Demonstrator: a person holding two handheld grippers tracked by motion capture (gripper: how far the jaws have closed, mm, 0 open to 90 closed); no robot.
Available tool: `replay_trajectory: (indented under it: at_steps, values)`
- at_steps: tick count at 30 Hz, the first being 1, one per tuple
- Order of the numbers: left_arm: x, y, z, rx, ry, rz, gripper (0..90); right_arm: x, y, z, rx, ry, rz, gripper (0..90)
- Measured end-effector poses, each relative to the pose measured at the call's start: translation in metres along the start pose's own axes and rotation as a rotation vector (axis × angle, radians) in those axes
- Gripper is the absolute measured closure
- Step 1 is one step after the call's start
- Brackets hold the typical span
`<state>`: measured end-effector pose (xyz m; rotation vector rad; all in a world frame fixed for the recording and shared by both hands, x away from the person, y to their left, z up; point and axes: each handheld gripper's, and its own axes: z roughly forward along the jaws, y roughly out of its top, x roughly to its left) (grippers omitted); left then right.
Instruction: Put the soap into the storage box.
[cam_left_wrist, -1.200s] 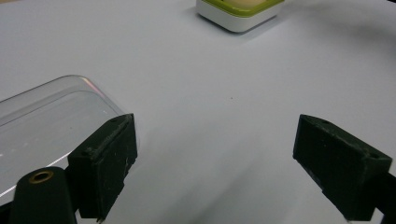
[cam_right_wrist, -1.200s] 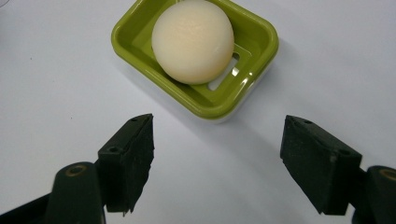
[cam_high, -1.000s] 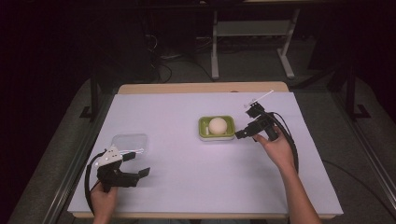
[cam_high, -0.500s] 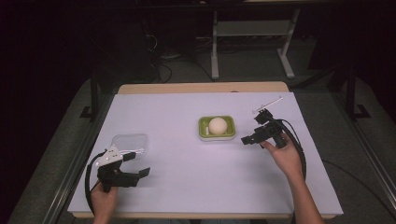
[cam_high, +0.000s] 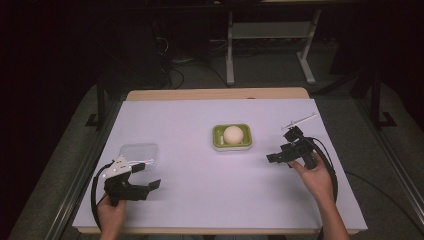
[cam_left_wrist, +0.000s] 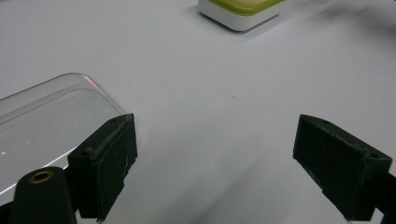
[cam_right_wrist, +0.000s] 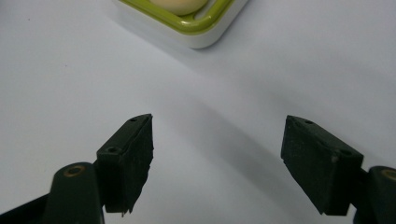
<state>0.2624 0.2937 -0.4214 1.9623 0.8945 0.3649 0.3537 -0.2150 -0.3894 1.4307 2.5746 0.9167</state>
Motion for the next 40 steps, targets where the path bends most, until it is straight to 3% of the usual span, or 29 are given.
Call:
replay_trajectory:
  at_steps: [27,40]
  values:
    - [0.000,0.000,0.002,0.004,0.002,-0.005,12.9,0.008,-0.053,-0.009,-0.025,0.019,0.003,24.5]
    - [-0.001,0.001,0.002,0.009,-0.003,0.011,12.9,0.017,-0.079,-0.021,-0.066,-0.025,-0.020,23.7]
